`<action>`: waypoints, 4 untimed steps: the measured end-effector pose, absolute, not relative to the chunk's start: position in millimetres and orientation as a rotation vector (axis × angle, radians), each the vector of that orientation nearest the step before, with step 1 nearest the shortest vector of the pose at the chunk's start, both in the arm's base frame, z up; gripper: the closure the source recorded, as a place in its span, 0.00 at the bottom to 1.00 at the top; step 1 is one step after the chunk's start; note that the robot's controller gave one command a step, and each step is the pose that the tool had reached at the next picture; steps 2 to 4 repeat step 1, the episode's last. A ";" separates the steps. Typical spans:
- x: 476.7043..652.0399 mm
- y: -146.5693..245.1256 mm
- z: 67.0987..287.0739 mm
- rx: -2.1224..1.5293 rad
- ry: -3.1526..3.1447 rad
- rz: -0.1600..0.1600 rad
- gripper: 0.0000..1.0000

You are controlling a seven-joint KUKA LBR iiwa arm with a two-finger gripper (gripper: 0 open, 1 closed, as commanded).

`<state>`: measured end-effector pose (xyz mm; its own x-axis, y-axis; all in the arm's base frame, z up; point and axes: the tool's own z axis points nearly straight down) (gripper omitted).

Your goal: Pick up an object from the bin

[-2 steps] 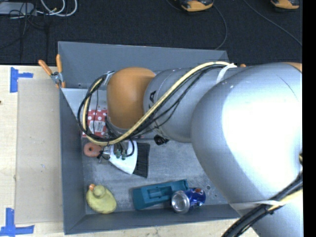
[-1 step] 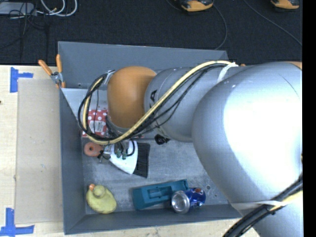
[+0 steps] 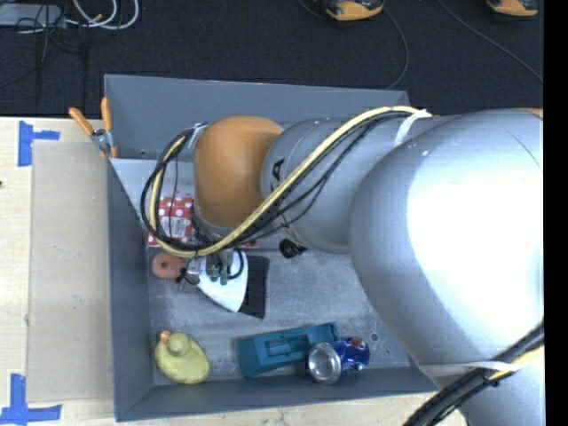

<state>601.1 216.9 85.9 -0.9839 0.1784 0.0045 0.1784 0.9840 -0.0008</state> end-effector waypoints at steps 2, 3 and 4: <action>601.5 216.7 89.9 -0.282 -3.126 0.000 1.00; 601.5 216.7 89.9 -0.282 -3.126 0.000 1.00; 601.5 216.7 89.9 -0.282 -3.126 0.000 1.00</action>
Offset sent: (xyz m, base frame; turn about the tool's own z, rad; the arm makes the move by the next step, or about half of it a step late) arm -0.0001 -0.0001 0.0150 0.0000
